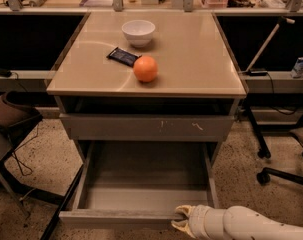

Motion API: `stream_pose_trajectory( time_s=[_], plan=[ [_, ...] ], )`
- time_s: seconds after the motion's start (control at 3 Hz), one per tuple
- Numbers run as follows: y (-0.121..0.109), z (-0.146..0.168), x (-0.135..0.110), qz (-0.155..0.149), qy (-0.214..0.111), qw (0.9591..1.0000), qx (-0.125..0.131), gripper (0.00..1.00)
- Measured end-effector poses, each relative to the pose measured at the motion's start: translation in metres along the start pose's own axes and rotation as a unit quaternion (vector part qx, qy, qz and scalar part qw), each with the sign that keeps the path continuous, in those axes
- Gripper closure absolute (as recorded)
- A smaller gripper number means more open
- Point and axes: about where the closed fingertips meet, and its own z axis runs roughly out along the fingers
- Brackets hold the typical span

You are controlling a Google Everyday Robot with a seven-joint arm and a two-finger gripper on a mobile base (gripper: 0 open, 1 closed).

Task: Open middle drawer

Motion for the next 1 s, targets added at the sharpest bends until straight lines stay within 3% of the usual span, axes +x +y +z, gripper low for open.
stream_pose_trajectory(
  time_s=[0.67, 1.0],
  plan=[
    [0.0000, 0.0000, 0.0000, 0.000, 0.000, 1.0000, 0.000, 0.12],
    [0.0000, 0.0000, 0.0000, 0.000, 0.000, 1.0000, 0.000, 0.00]
  ],
)
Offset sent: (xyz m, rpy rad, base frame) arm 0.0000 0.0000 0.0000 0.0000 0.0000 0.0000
